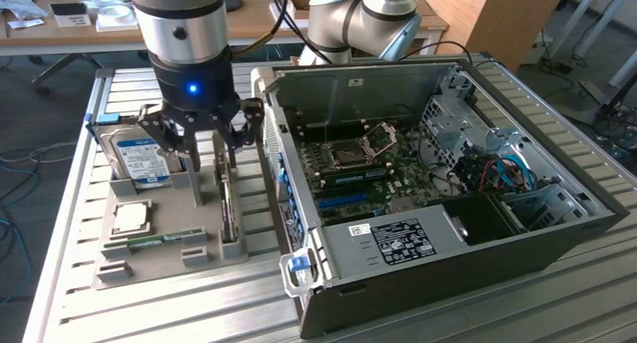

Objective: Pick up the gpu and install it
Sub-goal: 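Pick up the gpu and move the gpu toward the slot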

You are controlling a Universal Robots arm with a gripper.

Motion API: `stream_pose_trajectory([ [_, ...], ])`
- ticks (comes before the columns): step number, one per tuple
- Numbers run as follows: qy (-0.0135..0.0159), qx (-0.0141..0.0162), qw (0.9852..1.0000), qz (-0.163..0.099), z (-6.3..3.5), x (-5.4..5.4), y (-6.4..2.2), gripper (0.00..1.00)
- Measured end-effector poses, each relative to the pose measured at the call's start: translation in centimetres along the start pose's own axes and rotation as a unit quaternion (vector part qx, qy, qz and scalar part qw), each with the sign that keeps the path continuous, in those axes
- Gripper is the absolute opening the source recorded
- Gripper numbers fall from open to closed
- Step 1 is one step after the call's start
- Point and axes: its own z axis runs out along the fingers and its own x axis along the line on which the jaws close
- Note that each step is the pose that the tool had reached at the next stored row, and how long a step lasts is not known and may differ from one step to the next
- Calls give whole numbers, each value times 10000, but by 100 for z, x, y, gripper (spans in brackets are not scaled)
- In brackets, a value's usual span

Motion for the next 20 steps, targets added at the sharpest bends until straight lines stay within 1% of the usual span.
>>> stream_pose_trajectory([
  [11, 0, 0, 10000, 0, 182, 4, -8, 53],
  [12, 0, 0, 10000, 0, 245, -6, -9, 53],
  [16, 0, 0, 10000, 0, 271, -10, -10, 53],
  [20, 0, 0, 10000, 0, 333, -10, -13, 53],
])
